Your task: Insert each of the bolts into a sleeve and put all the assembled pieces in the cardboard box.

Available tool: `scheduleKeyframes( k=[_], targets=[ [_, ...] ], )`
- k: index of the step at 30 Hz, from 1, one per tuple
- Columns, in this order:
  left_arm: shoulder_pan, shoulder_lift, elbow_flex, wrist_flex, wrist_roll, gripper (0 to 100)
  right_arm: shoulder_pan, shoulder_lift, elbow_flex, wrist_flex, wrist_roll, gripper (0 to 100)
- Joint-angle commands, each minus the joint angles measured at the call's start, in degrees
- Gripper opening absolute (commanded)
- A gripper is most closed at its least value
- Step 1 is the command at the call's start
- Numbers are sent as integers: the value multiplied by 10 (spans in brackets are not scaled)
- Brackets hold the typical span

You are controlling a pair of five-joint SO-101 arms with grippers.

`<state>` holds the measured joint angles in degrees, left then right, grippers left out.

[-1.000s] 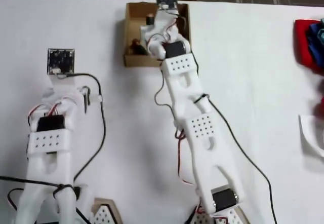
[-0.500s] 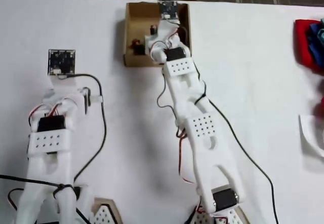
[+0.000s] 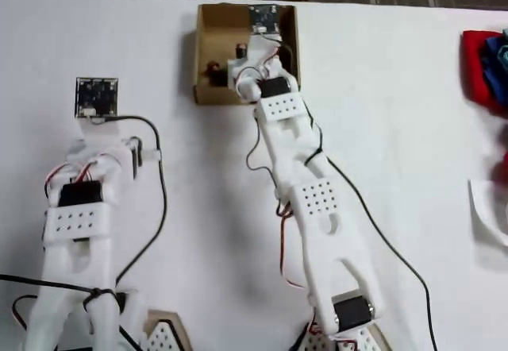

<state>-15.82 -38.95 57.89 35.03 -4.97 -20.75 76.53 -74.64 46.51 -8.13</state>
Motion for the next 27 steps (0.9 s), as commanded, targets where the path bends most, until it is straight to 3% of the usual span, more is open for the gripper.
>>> scheduleKeyframes(
  k=[1,8,14,22,24,27],
  targets=[
    [-4,-13,-3,-10,4,153,7,-2,-4,-7,-2,20],
    [-4,-13,-3,-9,4,153,3,1,0,-8,-1,30],
    [-4,-13,-3,-7,4,153,4,0,-5,-9,-5,193],
    [-4,-18,-6,-9,4,154,26,-3,-84,-12,-6,60],
    [-4,-18,-16,-5,4,154,39,-4,-141,22,-6,14],
    [-4,-19,-50,26,4,154,57,-11,-221,116,-6,20]
  ],
)
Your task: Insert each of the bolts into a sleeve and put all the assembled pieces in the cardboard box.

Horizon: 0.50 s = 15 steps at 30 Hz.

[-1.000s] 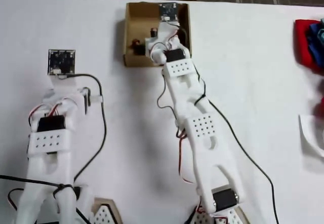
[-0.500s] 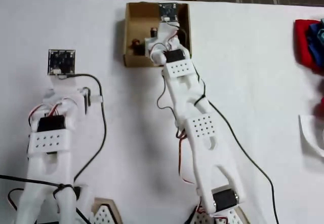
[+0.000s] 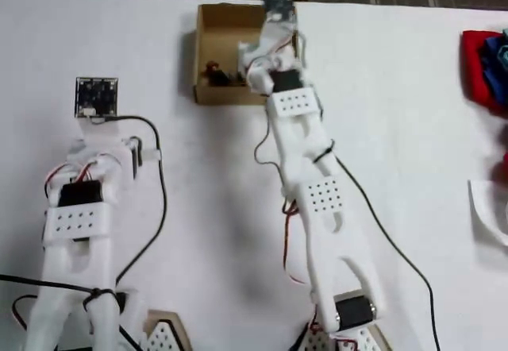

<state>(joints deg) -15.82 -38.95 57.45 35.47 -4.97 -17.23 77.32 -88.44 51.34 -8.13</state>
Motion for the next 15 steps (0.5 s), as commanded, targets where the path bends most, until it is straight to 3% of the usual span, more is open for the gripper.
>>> scheduleKeyframes(
  k=[1,9,15],
  targets=[
    [-4,-19,-61,40,4,154,27,-40,-74,97,-5,19],
    [0,-19,-183,244,4,154,45,-255,-69,481,-1,22],
    [-1,-19,-255,462,5,154,61,-395,-16,503,-4,21]
  ],
)
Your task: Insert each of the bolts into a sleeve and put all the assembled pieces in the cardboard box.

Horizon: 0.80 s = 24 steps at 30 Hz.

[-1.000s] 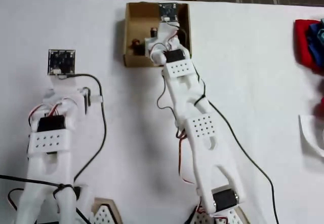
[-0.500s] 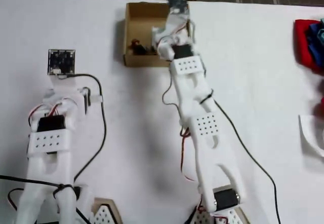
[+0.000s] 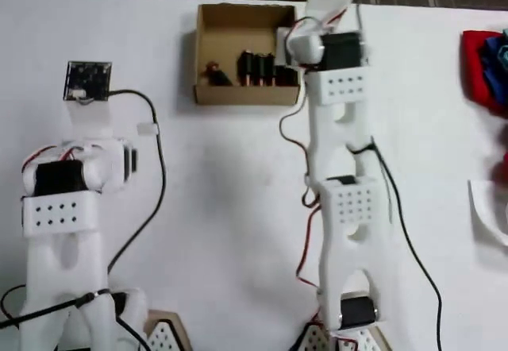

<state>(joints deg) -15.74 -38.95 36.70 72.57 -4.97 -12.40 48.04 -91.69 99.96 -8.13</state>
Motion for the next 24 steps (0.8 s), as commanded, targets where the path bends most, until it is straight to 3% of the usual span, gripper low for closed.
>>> scheduleKeyframes(
  k=[1,4,8,13,16,21,24],
  targets=[
    [-4,-19,-55,110,4,154,11,-135,42,17,-4,21],
    [-5,-19,-59,141,4,132,-5,-281,163,17,-4,21],
    [-4,-24,-63,156,6,20,-46,-545,466,16,-4,21],
    [-3,-130,-64,201,7,36,-46,-812,889,-26,-2,25],
    [-2,-239,-51,205,7,36,-1,-930,1087,-97,-1,25],
    [-2,-419,108,156,-4,38,53,-1106,1380,-240,-1,25],
    [-4,-524,230,120,-83,38,58,-1219,1518,-300,7,25]
  ],
)
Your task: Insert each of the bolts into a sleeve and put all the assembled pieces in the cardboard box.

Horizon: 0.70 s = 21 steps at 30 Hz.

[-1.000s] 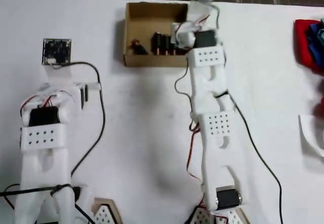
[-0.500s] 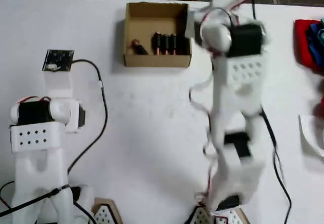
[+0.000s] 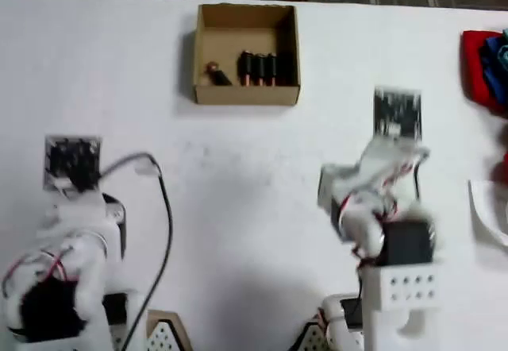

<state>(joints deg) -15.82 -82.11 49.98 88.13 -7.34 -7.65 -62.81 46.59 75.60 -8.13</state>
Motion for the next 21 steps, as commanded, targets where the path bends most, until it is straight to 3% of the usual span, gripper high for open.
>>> scheduleKeyframes(
  k=[1,4,7,10,14,21],
  targets=[
    [-4,-127,134,-46,-84,38,6,-148,177,-69,24,25],
    [-4,-228,211,-57,-84,38,7,-269,295,-94,103,25],
    [-1,-226,234,-62,2,38,9,-399,396,-87,154,25],
    [0,-218,281,-91,53,38,7,-397,443,-79,156,25],
    [-4,-218,380,-127,30,36,9,-369,485,-78,156,25],
    [-1,-218,451,-136,14,35,11,-393,505,-36,156,24]
  ],
)
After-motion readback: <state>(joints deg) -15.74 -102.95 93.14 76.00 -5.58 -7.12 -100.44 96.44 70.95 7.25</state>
